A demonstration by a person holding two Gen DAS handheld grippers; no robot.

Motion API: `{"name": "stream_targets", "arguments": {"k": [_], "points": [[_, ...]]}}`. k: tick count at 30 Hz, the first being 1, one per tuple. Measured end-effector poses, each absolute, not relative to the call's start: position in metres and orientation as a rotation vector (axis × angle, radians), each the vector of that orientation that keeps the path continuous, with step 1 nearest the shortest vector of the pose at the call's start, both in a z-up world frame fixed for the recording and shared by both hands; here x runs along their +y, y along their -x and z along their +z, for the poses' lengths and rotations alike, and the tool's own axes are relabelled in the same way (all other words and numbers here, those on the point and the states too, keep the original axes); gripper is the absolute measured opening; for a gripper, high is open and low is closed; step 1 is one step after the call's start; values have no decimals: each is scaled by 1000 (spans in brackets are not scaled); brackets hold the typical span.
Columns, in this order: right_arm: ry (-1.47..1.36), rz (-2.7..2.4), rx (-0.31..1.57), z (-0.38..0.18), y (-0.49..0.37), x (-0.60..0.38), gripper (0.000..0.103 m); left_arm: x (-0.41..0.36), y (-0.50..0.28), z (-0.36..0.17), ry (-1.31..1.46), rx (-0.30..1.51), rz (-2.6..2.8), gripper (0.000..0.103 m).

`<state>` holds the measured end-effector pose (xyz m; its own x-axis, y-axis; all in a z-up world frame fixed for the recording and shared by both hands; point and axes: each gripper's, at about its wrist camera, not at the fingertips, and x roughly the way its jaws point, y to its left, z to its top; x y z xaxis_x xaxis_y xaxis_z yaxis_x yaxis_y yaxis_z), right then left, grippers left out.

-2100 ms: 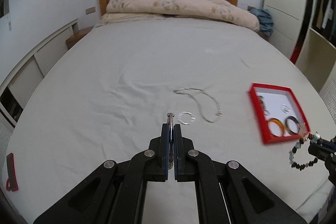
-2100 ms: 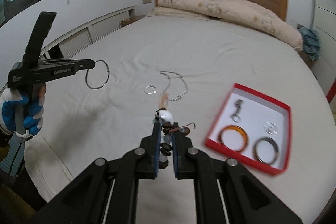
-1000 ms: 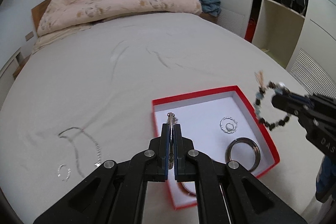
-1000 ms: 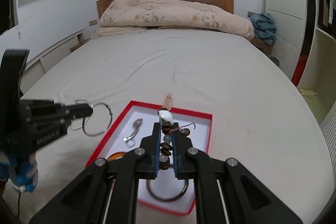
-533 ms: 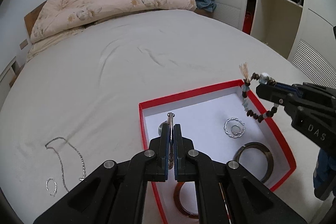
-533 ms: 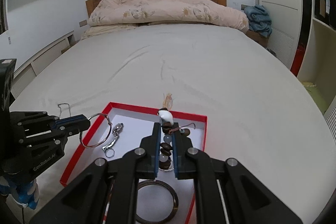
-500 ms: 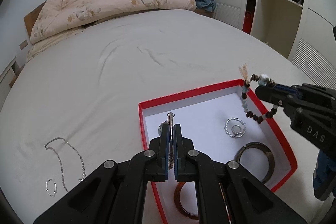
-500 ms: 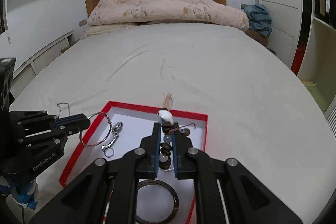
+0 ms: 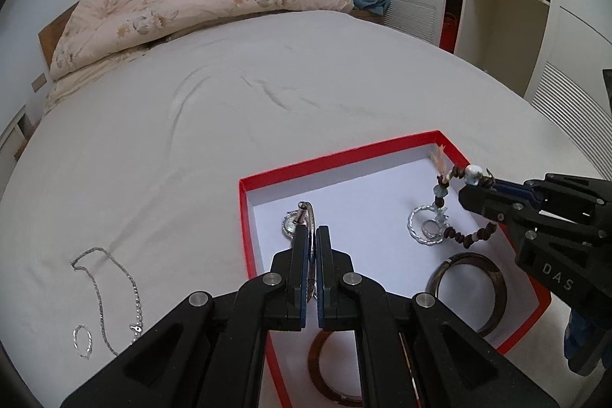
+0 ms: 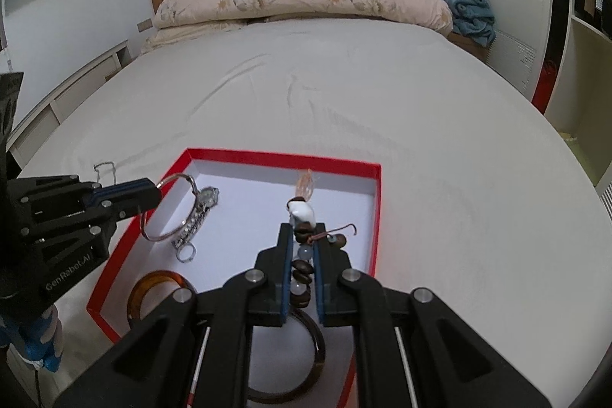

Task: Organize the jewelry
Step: 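Lower both items into the red box and open both tools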

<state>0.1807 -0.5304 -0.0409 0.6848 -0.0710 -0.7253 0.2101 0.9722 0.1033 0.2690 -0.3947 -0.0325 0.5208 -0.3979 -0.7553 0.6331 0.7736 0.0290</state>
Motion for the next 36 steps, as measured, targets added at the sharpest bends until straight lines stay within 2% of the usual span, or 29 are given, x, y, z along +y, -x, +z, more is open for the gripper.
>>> {"name": "stream_targets", "arguments": {"k": [12, 22, 26, 32, 36], "points": [[-221, -147, 876, -65, -162, -528, 10, -390, -254, -54, -328, 869, -643, 4], [-242, -128, 902, -67, -143, -519, 12, -386, -244, -64, -312, 934, -638, 11], [-239, -126, 910, -64, -132, -516, 23, -381, -238, -59, -312, 934, -628, 33], [-239, -127, 916, -55, -116, -511, 25, -379, -223, -40, -319, 903, -618, 42], [-253, -141, 905, -45, -107, -511, 29, -373, -209, -22, -325, 875, -620, 44]]}}
